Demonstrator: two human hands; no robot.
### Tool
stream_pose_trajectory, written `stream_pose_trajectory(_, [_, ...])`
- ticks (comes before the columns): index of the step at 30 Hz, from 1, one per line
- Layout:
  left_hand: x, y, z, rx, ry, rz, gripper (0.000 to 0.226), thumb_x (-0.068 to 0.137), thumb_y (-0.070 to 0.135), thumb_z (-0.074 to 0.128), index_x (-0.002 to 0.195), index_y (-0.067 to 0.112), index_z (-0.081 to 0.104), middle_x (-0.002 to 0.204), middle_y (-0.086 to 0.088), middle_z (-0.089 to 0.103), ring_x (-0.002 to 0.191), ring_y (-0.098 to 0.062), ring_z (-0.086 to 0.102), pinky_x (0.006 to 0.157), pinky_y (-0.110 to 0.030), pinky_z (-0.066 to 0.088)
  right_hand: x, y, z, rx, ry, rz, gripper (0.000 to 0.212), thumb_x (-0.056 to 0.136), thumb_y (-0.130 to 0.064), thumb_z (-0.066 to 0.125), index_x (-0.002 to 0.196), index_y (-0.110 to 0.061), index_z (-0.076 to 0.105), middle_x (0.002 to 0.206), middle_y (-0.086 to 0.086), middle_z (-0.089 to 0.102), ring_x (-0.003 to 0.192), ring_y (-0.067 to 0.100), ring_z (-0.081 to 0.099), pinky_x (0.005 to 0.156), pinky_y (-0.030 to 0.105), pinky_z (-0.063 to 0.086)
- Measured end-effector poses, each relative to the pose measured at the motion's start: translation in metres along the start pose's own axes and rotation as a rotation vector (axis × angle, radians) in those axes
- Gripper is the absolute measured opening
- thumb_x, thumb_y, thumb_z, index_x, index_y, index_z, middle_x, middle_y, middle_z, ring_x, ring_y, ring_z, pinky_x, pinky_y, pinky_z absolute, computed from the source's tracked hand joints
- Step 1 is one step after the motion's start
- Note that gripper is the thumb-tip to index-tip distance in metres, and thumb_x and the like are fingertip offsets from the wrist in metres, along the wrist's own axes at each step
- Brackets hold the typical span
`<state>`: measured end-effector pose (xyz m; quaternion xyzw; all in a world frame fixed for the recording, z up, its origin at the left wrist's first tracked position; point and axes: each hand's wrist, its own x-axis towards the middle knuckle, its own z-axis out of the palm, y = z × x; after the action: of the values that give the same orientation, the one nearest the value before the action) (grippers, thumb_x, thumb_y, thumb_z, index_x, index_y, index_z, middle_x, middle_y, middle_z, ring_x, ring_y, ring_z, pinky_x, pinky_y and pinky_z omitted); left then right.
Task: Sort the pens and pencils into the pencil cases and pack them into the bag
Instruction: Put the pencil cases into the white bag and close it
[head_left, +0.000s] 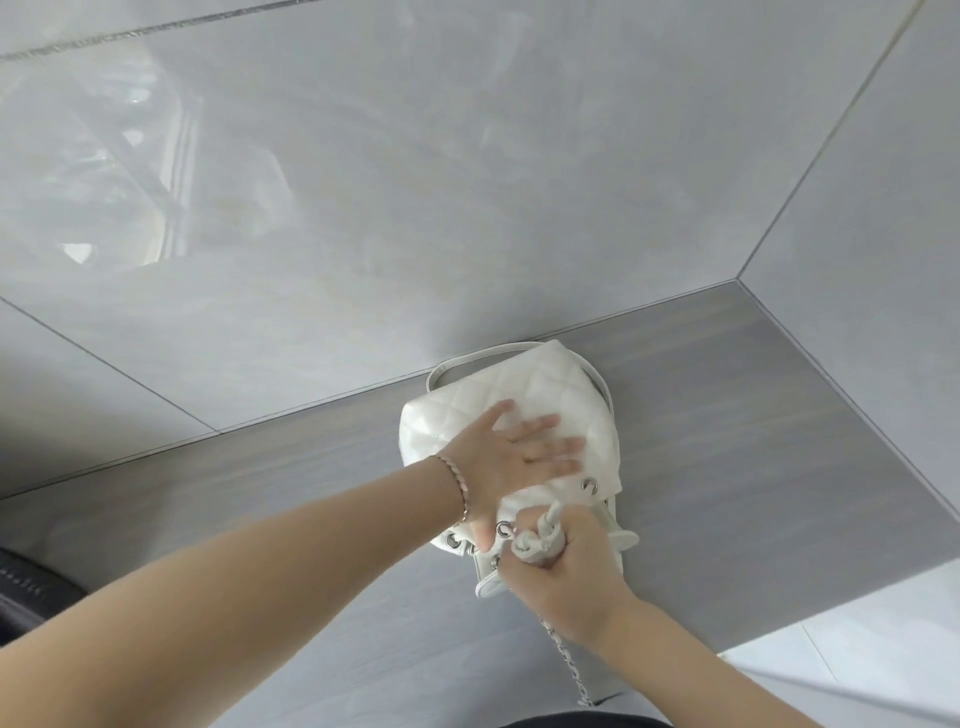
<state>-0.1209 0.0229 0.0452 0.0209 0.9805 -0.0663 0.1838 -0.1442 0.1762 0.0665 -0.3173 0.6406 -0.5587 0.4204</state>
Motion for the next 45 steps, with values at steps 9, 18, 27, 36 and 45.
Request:
stream_pose_trajectory(9, [-0.066, 0.006, -0.064, -1.271, 0.431, -0.297, 0.021, 0.065, 0.054, 0.065, 0.083, 0.043, 0.061, 0.069, 0.018, 0.062, 0.061, -0.001, 0.057, 0.067, -0.014, 0.049, 0.017, 0.010, 0.000, -0.093, 0.205, 0.084, 0.036, 0.069, -0.023, 0.060, 0.046, -0.004, 0.039, 0.040, -0.007, 0.036, 0.042, 0.007, 0.032, 0.044, 0.018, 0.030])
stream_pose_trajectory(18, [-0.052, 0.026, -0.060, -0.852, 0.372, -0.232, 0.024, 0.080, 0.032, 0.061, 0.081, 0.008, 0.064, 0.057, 0.016, 0.040, 0.054, -0.003, 0.045, 0.056, -0.008, 0.035, 0.011, -0.001, -0.013, -0.141, -0.057, -0.030, 0.015, 0.075, -0.030, 0.069, 0.082, -0.031, 0.056, 0.067, -0.021, 0.058, 0.065, -0.007, 0.053, 0.059, 0.007, 0.041])
stream_pose_trajectory(27, [-0.049, 0.015, -0.066, -1.180, 0.438, -0.328, 0.028, 0.060, 0.044, 0.075, 0.056, 0.033, 0.050, 0.049, 0.015, 0.051, 0.044, -0.001, 0.041, 0.054, -0.020, 0.035, 0.016, -0.019, -0.030, -0.041, 0.017, -0.118, 0.004, 0.070, -0.029, 0.062, 0.067, -0.031, 0.063, 0.082, -0.008, 0.060, 0.081, -0.007, 0.053, 0.071, 0.000, 0.037])
stream_pose_trajectory(36, [-0.035, 0.010, -0.074, -0.892, 0.305, -0.295, 0.034, 0.074, 0.028, 0.072, 0.055, 0.032, 0.044, 0.053, 0.015, 0.046, 0.047, 0.003, 0.044, 0.059, -0.022, 0.046, 0.040, 0.018, -0.046, -0.363, -0.145, 0.248, 0.018, 0.077, -0.025, 0.068, 0.072, -0.008, 0.070, 0.114, 0.016, 0.051, 0.096, 0.018, 0.053, 0.078, 0.020, 0.036])
stream_pose_trajectory(45, [-0.041, 0.007, -0.087, -1.121, 0.216, -0.395, 0.027, 0.072, 0.014, 0.070, 0.053, 0.022, 0.051, 0.053, -0.002, 0.058, 0.042, -0.013, 0.055, 0.051, -0.028, 0.051, 0.040, -0.003, -0.044, -0.746, -0.102, 0.038, 0.029, 0.078, -0.021, 0.069, 0.051, -0.028, 0.060, 0.062, 0.000, 0.052, 0.054, 0.013, 0.046, 0.054, 0.014, 0.035])
